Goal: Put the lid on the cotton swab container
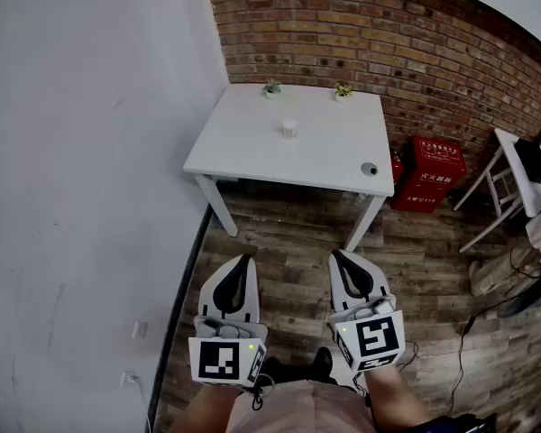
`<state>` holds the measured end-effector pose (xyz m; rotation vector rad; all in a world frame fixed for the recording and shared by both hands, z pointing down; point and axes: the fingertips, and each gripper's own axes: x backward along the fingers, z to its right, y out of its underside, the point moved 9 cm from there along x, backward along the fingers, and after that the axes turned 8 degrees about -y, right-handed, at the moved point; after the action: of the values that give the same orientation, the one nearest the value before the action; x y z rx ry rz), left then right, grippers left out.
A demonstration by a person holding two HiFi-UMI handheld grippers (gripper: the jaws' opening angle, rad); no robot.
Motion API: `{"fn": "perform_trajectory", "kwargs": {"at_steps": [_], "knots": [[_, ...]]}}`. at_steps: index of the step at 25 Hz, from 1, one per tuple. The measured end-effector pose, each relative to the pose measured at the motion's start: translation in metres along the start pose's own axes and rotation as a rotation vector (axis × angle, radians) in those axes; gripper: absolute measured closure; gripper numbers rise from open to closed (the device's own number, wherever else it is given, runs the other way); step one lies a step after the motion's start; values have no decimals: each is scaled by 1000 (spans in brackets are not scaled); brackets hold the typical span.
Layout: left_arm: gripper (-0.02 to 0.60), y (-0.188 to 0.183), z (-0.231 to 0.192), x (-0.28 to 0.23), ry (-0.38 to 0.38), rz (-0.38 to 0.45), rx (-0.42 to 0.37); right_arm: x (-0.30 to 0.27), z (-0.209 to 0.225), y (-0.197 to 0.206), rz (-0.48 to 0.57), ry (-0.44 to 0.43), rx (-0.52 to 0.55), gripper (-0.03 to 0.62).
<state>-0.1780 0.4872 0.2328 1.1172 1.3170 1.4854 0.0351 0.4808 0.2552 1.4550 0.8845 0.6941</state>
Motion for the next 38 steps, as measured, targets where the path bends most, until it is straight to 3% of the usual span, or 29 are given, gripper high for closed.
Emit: {"fn": "perform_trajectory", "kwargs": {"at_steps": [8,10,11,12,13,26,38], "knots": [[575,4,8,-6,-14,-16,-7,0,12,4,7,4,-6,591],[574,3,11,-8,-12,-12,24,1,17,5,23,4,-28,589],[520,3,13,-9,-1,-6,52,1,19,5,21,-6,-36,543],[380,3,15,-11,13,-2,78,0,22,6,14,-19,-37,433],[333,3,18,-13,21,2,94,0,24,7,9,-25,-32,411],[351,12,66,-31,-51,-27,51,7,84,22,-2,-65,-6,413],[357,50,27,-95,-63,-85,71,-66,110,50,-59,-54,-48,416]]}}
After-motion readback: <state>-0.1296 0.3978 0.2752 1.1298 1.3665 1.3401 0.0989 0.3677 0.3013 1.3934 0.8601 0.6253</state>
